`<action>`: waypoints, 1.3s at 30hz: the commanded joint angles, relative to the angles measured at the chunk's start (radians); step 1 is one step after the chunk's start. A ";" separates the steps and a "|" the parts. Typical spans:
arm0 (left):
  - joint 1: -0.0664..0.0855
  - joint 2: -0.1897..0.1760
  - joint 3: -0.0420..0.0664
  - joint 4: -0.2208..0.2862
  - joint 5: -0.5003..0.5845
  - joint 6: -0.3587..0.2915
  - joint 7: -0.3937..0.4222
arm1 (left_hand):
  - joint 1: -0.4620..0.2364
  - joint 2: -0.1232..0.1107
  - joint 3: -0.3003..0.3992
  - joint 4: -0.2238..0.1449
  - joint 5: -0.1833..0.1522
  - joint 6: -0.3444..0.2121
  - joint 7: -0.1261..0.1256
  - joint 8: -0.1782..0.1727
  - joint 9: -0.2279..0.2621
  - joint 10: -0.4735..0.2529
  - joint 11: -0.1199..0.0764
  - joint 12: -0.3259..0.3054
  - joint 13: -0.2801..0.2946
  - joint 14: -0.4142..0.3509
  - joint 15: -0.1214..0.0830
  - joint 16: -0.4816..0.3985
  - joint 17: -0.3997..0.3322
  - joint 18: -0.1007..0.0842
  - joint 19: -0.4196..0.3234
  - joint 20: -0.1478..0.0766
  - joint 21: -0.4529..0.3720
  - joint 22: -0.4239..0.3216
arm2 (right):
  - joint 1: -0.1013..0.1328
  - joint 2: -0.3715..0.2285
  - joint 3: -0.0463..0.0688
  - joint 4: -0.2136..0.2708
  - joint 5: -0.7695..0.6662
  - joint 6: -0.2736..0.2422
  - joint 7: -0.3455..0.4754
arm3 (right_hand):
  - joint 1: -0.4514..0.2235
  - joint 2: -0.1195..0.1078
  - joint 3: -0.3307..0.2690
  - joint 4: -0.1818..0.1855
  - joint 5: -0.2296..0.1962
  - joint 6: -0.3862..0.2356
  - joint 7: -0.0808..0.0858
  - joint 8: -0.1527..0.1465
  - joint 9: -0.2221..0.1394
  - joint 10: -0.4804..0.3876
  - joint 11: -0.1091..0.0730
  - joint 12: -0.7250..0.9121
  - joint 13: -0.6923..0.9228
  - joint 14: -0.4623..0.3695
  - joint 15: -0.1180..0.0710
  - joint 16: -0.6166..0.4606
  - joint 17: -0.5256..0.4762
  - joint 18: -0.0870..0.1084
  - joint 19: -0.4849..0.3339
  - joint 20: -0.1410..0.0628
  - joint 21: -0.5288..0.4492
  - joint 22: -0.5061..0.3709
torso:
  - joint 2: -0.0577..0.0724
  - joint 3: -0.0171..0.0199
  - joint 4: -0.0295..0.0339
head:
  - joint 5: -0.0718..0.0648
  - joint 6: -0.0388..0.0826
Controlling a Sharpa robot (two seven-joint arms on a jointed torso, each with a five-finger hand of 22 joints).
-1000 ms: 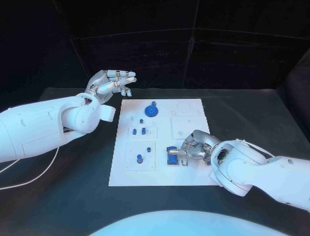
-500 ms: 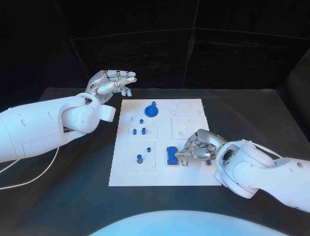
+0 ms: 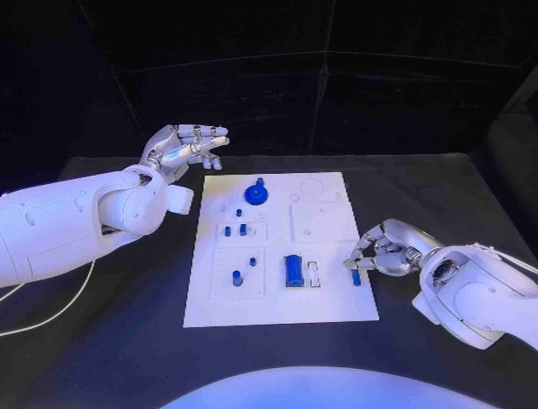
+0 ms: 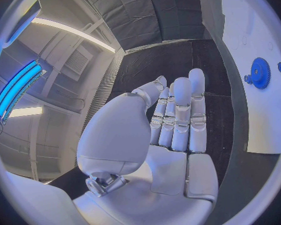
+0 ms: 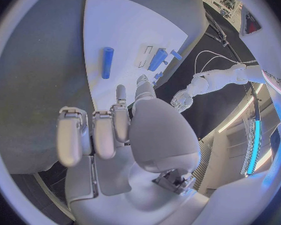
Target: Assemble the parts on the task board
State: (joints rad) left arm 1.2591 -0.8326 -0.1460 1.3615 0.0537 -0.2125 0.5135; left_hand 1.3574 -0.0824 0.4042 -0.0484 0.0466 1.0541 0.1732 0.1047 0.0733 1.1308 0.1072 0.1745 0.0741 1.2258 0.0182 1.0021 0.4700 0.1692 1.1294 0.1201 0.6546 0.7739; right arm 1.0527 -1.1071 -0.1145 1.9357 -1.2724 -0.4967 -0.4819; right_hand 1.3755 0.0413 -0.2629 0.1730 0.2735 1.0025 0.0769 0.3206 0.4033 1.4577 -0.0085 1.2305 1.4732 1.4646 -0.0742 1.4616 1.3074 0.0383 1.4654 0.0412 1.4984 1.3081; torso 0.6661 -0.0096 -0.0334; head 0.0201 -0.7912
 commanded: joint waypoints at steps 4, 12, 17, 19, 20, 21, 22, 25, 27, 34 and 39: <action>0.001 0.005 0.001 0.001 0.002 0.009 0.006 | 0.002 0.007 -0.003 -0.001 0.005 -0.003 0.002 0.006 -0.002 -0.007 -0.003 0.003 0.000 -0.005 0.001 -0.001 -0.002 0.014 0.002 0.001 -0.004 -0.002 | 0.001 0.043 0.000 -0.007 -0.036 0.023 0.060 | 0.029 0.005 -0.001 -0.017 -0.007 0.038 -0.008 -0.005 -0.005 0.003 0.000 0.001 -0.123 0.063 0.004 -0.001 0.034 -0.008 0.024 0.004 -0.002 0.161 | 0.000 0.0000 0.0019 | -0.001 0.001; 0.001 0.004 0.000 0.003 0.002 0.009 0.006 | 0.002 0.007 -0.003 -0.001 0.005 -0.003 0.002 0.006 -0.002 -0.007 -0.003 0.003 0.000 -0.005 0.001 -0.001 -0.002 0.014 0.002 0.001 -0.004 -0.002 | 0.000 0.116 -0.001 -0.030 -0.095 0.037 0.068 | 0.045 0.012 -0.006 -0.034 -0.027 0.102 -0.036 0.026 0.010 0.012 -0.021 0.013 -0.113 0.064 -0.013 0.000 0.038 -0.008 0.026 -0.009 0.000 0.163 | 0.002 -0.0011 0.0023 | 0.006 0.000; 0.001 0.003 0.000 0.004 0.002 0.009 0.007 | 0.002 0.007 -0.003 -0.001 0.005 -0.003 0.002 0.006 -0.002 -0.007 -0.003 0.003 0.000 -0.005 0.001 -0.001 -0.002 0.014 0.002 0.001 -0.004 -0.002 | -0.001 0.152 -0.001 -0.040 -0.130 0.041 0.058 | 0.046 0.016 -0.012 -0.039 -0.034 0.120 -0.049 0.050 0.028 0.023 -0.033 0.037 -0.098 0.064 -0.023 0.000 0.040 -0.009 0.029 -0.019 0.002 0.167 | 0.001 -0.0012 -0.0011 | 0.010 -0.003; 0.001 0.003 0.000 0.004 0.002 0.010 0.007 | 0.002 0.007 -0.003 -0.002 0.005 -0.003 0.002 0.006 -0.002 -0.007 -0.003 0.004 0.000 -0.005 0.001 -0.001 -0.002 0.014 0.002 0.001 -0.004 -0.002 | -0.002 0.162 -0.001 -0.043 -0.139 0.048 0.053 | 0.048 0.017 -0.014 -0.043 -0.040 0.123 -0.054 0.059 0.035 0.030 -0.037 0.054 -0.087 0.064 -0.026 0.000 0.040 -0.009 0.029 -0.023 0.002 0.167 | 0.001 -0.0014 -0.0005 | 0.010 -0.004; 0.001 0.003 0.000 0.004 0.002 0.010 0.007 | 0.003 0.007 -0.004 -0.002 0.005 -0.003 0.002 0.006 -0.002 -0.007 -0.003 0.004 0.000 -0.005 0.001 -0.001 -0.002 0.014 0.002 0.001 -0.004 -0.002 | -0.002 0.167 -0.001 -0.045 -0.143 0.052 0.050 | 0.048 0.017 -0.015 -0.044 -0.043 0.125 -0.055 0.064 0.039 0.033 -0.039 0.061 -0.082 0.064 -0.028 0.000 0.041 -0.009 0.029 -0.024 0.002 0.167 | 0.001 -0.0014 0.0000 | 0.010 -0.005; 0.001 0.003 0.000 0.004 0.002 0.010 0.007 | 0.003 0.007 -0.004 -0.002 0.005 -0.003 0.002 0.006 -0.002 -0.007 -0.003 0.004 0.000 -0.005 0.001 -0.001 -0.002 0.014 0.002 0.001 -0.004 -0.002 | -0.002 0.172 -0.001 -0.046 -0.147 0.055 0.048 | 0.048 0.017 -0.016 -0.046 -0.048 0.126 -0.057 0.068 0.043 0.035 -0.040 0.066 -0.078 0.064 -0.029 0.000 0.041 -0.010 0.030 -0.026 0.003 0.168 | 0.001 -0.0013 0.0005 | 0.010 -0.005; 0.001 0.003 0.000 0.004 0.002 0.010 0.007 | 0.003 0.007 -0.004 -0.002 0.005 -0.003 0.002 0.006 -0.002 -0.007 -0.003 0.004 0.000 -0.005 0.001 -0.001 -0.002 0.014 0.002 0.001 -0.004 -0.002 | -0.002 0.176 -0.001 -0.048 -0.150 0.059 0.047 | 0.049 0.018 -0.017 -0.047 -0.051 0.127 -0.059 0.072 0.046 0.038 -0.042 0.072 -0.075 0.064 -0.030 0.000 0.042 -0.010 0.030 -0.027 0.003 0.169 | 0.001 -0.0013 0.0006 | 0.010 -0.006; 0.001 0.003 0.000 0.004 0.002 0.010 0.007 | 0.003 0.007 -0.004 -0.002 0.005 -0.003 0.002 0.006 -0.002 -0.007 -0.003 0.004 0.000 -0.005 0.001 -0.001 -0.002 0.014 0.002 0.001 -0.004 -0.002 | -0.003 0.189 -0.001 -0.052 -0.160 0.070 0.044 | 0.053 0.019 -0.018 -0.053 -0.063 0.129 -0.063 0.084 0.055 0.043 -0.046 0.086 -0.065 0.065 -0.034 0.001 0.043 -0.010 0.031 -0.031 0.004 0.170 | 0.001 -0.0007 0.0009 | 0.010 -0.007; 0.001 0.003 0.000 0.004 0.002 0.010 0.007 | 0.003 0.007 -0.004 -0.002 0.005 -0.003 0.002 0.006 -0.002 -0.007 -0.003 0.004 0.000 -0.005 0.001 -0.001 -0.002 0.014 0.002 0.001 -0.004 -0.002 | -0.003 0.197 -0.001 -0.055 -0.165 0.076 0.042 | 0.057 0.022 -0.017 -0.058 -0.087 0.128 -0.066 0.093 0.063 0.047 -0.049 0.095 -0.059 0.065 -0.036 0.001 0.044 -0.011 0.032 -0.034 0.005 0.171 | 0.001 -0.0003 0.0009 | 0.010 -0.008; 0.001 0.004 0.000 0.003 0.002 0.011 0.007 | 0.003 0.007 -0.004 -0.002 0.005 -0.003 0.002 0.006 -0.002 -0.007 -0.003 0.004 0.000 -0.005 0.001 -0.001 -0.002 0.014 0.002 0.001 -0.004 -0.002 | -0.004 0.213 -0.001 -0.062 -0.192 0.101 0.037 | 0.063 0.027 -0.013 -0.067 -0.115 0.125 -0.069 0.107 0.074 0.052 -0.051 0.109 -0.050 0.066 -0.039 0.002 0.047 -0.011 0.034 -0.037 0.006 0.174 | 0.001 -0.0001 0.0003 | 0.013 -0.011; 0.001 0.005 0.000 0.002 0.002 0.011 0.007 | 0.003 0.007 -0.004 -0.002 0.005 -0.003 0.002 0.006 -0.002 -0.007 -0.003 0.004 0.000 -0.005 0.001 -0.001 -0.002 0.014 0.002 0.001 -0.004 -0.002 | -0.004 0.222 -0.001 -0.065 -0.202 0.131 0.033 | 0.071 0.028 -0.009 -0.075 -0.127 0.125 -0.072 0.114 0.080 0.055 -0.054 0.116 -0.045 0.066 -0.041 0.003 0.049 -0.012 0.035 -0.039 0.007 0.175 | 0.001 -0.0007 0.0009 | 0.013 -0.012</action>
State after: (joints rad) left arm 1.2587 -0.8286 -0.1465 1.3627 0.0541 -0.2122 0.5136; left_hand 1.3574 -0.0824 0.4042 -0.0484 0.0466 1.0541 0.1732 0.1047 0.0733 1.1273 0.1035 0.1745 0.0741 1.2258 0.0182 1.0021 0.4691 0.1692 1.1294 0.1201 0.6546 0.7734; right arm 1.0481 -0.8870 -0.1156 1.8698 -1.4427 -0.4083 -0.4433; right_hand 1.4374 0.0666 -0.2719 0.1027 0.1489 1.1290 0.0109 0.4291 0.4830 1.4417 -0.0290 1.3429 1.5290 1.4653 -0.1079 1.4609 1.3081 0.0384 1.4653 0.0084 1.5017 1.3076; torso 0.6671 -0.0101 -0.0327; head 0.0331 -0.8022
